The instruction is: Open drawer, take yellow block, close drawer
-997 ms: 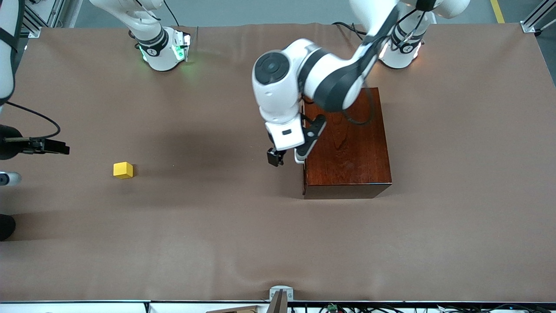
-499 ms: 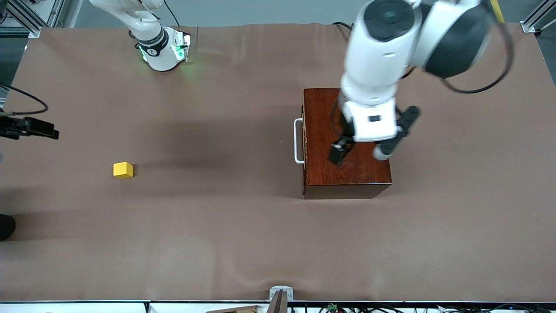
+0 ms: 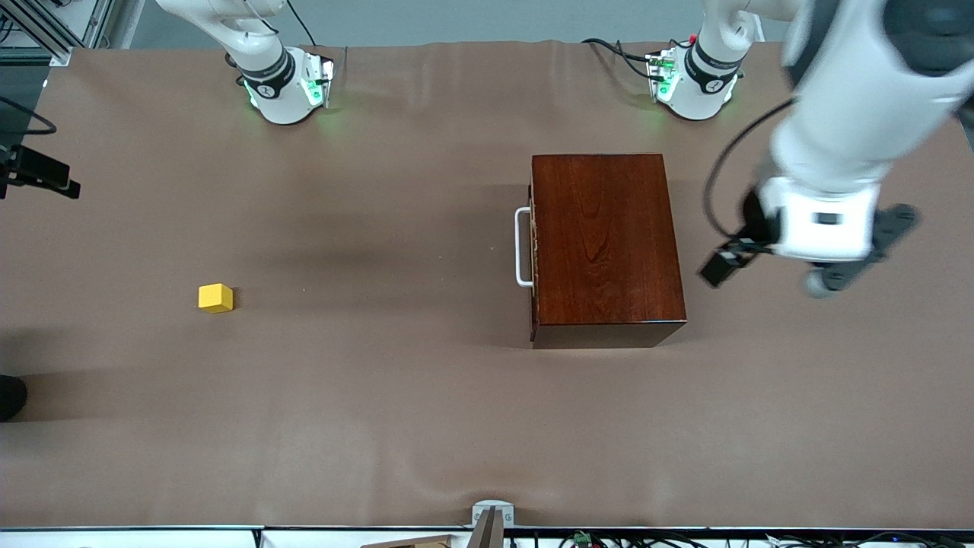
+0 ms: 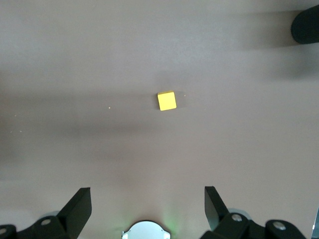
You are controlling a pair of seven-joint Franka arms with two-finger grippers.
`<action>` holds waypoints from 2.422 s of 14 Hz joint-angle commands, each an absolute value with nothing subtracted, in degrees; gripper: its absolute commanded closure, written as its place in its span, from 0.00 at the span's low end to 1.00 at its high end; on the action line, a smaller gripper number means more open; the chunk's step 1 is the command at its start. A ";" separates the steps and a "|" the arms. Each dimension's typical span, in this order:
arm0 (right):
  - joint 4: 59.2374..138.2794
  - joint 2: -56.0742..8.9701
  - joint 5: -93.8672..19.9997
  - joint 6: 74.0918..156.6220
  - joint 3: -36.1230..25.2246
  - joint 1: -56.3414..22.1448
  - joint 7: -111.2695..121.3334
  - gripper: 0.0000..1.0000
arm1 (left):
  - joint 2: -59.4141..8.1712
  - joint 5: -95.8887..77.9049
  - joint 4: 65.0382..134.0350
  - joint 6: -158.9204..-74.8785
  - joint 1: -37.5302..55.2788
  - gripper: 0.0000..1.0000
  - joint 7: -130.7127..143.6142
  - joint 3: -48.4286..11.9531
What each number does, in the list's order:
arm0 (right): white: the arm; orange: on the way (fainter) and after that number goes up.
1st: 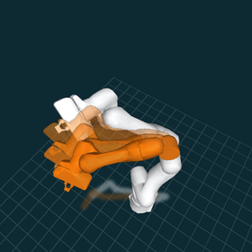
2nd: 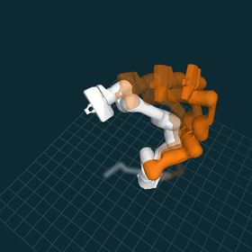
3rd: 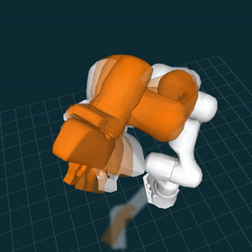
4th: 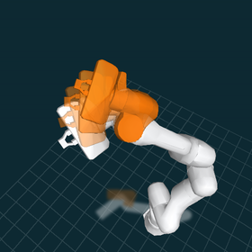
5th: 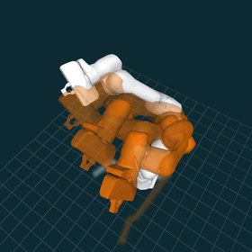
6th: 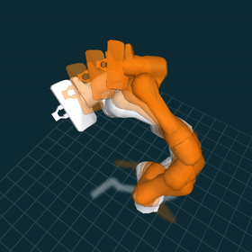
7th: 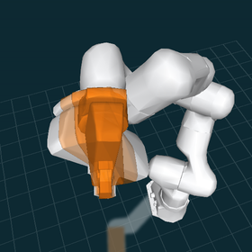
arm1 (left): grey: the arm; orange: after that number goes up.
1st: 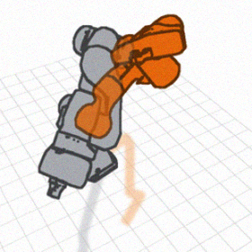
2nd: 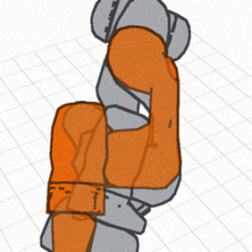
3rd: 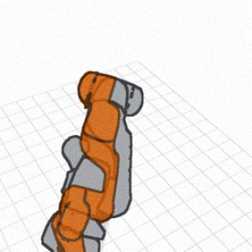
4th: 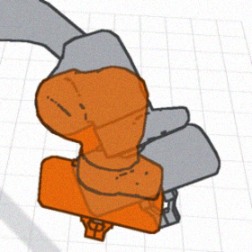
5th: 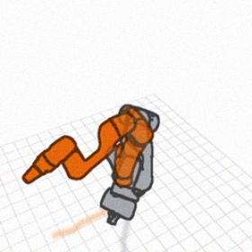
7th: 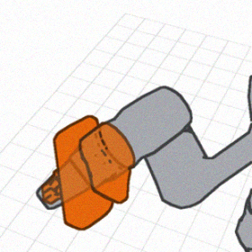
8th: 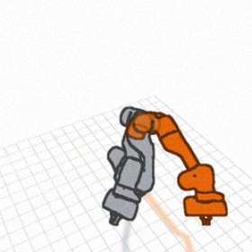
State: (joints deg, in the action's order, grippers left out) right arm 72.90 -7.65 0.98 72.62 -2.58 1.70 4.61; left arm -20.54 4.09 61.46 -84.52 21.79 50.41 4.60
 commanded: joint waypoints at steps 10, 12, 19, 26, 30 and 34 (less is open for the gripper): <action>92.90 4.83 0.35 82.88 -2.81 0.79 4.92 0.00 | -10.04 2.46 68.80 -79.45 5.73 0.00 11.44 3.96; 92.55 4.83 0.35 82.88 -2.73 0.70 4.92 0.00 | -8.18 0.27 70.48 -79.45 3.09 0.00 5.83 3.96; 92.46 4.57 0.00 82.71 -2.64 1.06 4.92 0.00 | -6.68 4.12 72.86 -79.28 2.29 0.00 5.19 4.31; 92.46 4.48 -0.35 82.18 -2.64 1.32 4.92 0.00 | -6.24 3.61 72.16 -79.28 2.29 0.00 4.75 3.96; 92.46 4.48 -0.44 81.91 -2.72 1.41 4.75 0.00 | -5.28 3.52 72.42 -77.87 2.73 0.00 4.92 2.64; 92.37 4.48 -0.44 82.00 -2.72 1.49 4.83 0.00 | -2.99 3.34 76.80 -78.31 2.46 0.00 4.92 0.62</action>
State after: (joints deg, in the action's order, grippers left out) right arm 91.21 3.12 0.69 81.92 -2.75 1.05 4.62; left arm -5.76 3.05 72.75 -77.99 2.94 5.95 1.75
